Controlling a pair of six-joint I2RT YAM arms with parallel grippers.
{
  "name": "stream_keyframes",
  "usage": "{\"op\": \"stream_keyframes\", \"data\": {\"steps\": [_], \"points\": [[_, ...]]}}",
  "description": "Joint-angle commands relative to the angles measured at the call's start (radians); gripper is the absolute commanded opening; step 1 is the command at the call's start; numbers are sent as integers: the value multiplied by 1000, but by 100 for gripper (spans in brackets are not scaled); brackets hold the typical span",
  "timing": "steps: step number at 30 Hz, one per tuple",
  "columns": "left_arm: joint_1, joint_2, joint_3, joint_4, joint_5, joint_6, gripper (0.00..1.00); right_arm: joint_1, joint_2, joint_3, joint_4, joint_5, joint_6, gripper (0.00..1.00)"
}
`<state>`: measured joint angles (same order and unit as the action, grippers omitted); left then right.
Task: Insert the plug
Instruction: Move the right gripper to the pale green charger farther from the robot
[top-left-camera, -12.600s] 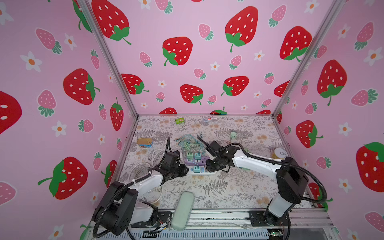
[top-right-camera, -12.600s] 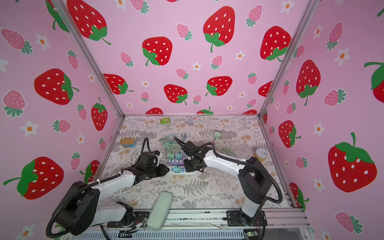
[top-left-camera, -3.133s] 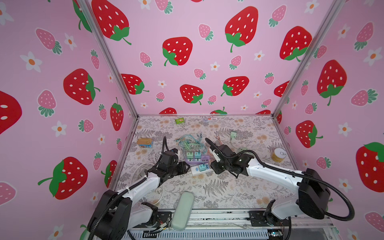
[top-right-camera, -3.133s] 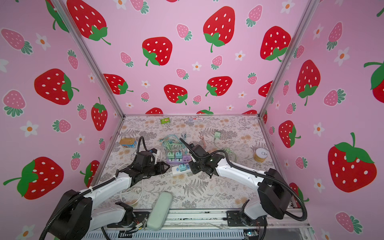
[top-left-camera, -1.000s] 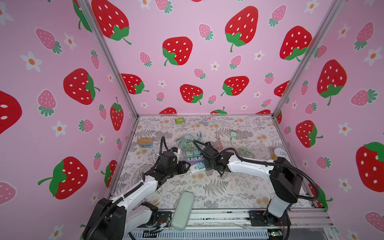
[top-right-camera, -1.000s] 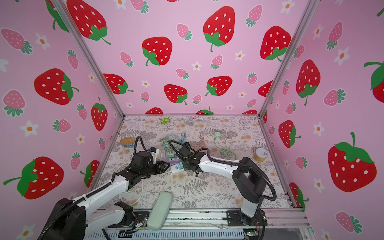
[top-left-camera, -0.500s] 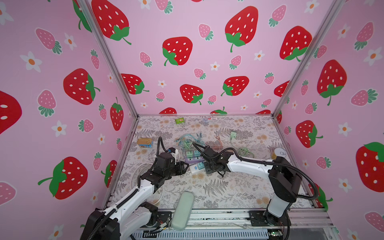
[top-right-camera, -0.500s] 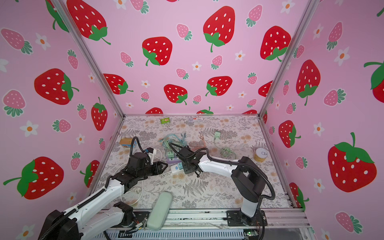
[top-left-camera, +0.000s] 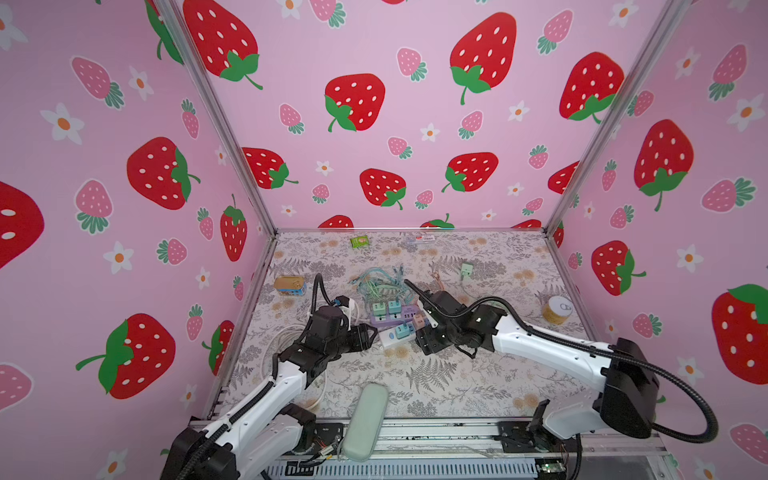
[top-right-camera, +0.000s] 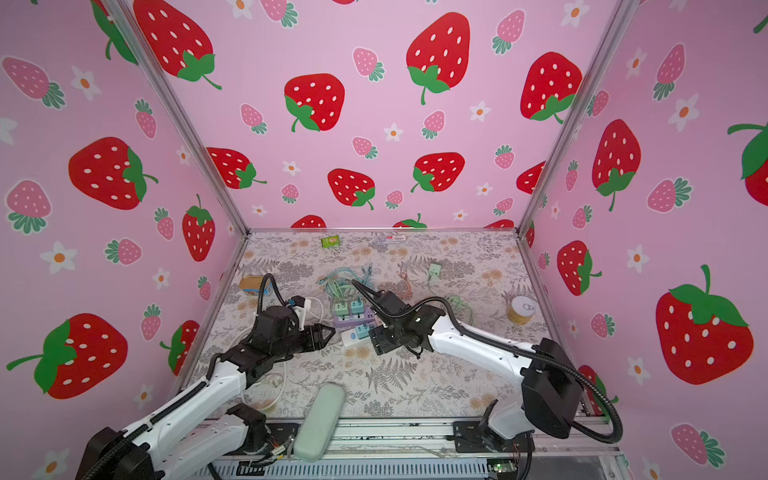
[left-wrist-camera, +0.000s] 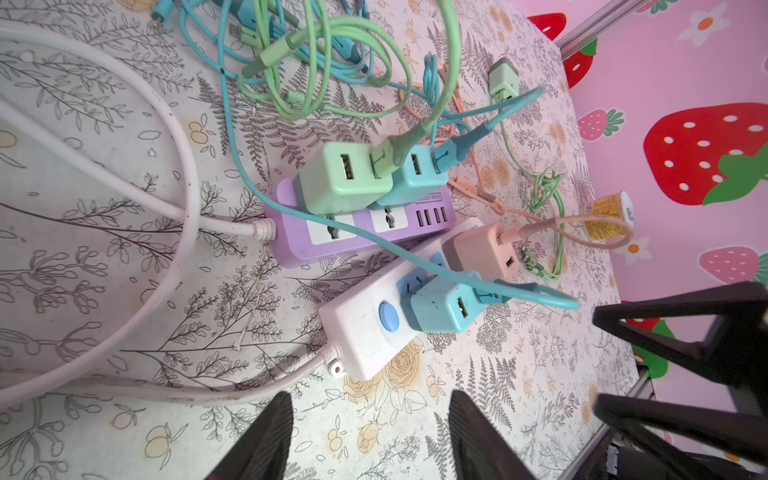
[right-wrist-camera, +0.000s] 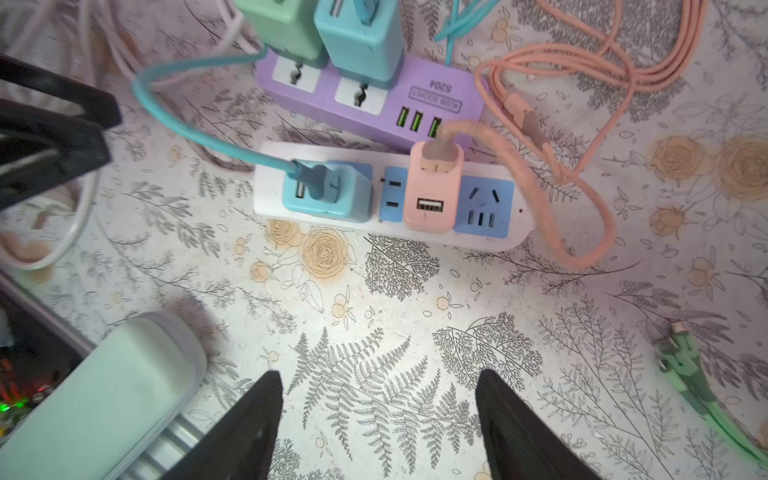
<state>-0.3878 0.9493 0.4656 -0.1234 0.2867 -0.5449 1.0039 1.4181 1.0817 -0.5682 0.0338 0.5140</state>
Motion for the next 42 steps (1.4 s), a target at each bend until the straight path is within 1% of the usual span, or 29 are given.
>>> {"op": "stream_keyframes", "data": {"steps": [1, 3, 5, 8, 9, 10, 13, 18, 21, 26, 32, 36, 42], "points": [[4, -14, 37, -16, -14, 14, 63, -85, -68, -8, 18, -75, -65, 77], [5, -17, 42, -22, -8, 16, 64, -153, -94, -5, 43, -101, -79, 76], [6, -22, 45, -25, -6, 18, 64, -218, -111, -3, 76, -96, -92, 76], [4, -30, 45, -29, -6, 16, 64, -314, -103, 10, 117, -42, -98, 76], [5, -33, 45, -31, -4, 14, 64, -341, -93, 14, 136, -6, -96, 76], [5, -36, 47, -34, -4, 13, 64, -364, -78, 21, 150, 39, -94, 75], [5, -48, 53, -49, 1, 15, 64, -439, -16, 33, 209, 86, -96, 75], [5, -81, 61, -81, 6, 20, 65, -547, 119, 47, 334, 90, -81, 75], [5, -112, 56, -90, 0, 14, 67, -598, 233, 93, 361, 89, -49, 74], [5, -152, 51, -111, -6, 8, 70, -624, 404, 191, 410, 104, -47, 73], [4, -189, 47, -142, -18, 7, 72, -636, 577, 332, 405, 65, -32, 71], [5, -200, 47, -150, -23, 5, 72, -636, 645, 394, 389, 86, -24, 69], [6, -201, 45, -150, -24, 3, 73, -636, 699, 429, 381, 135, -16, 67]]}}
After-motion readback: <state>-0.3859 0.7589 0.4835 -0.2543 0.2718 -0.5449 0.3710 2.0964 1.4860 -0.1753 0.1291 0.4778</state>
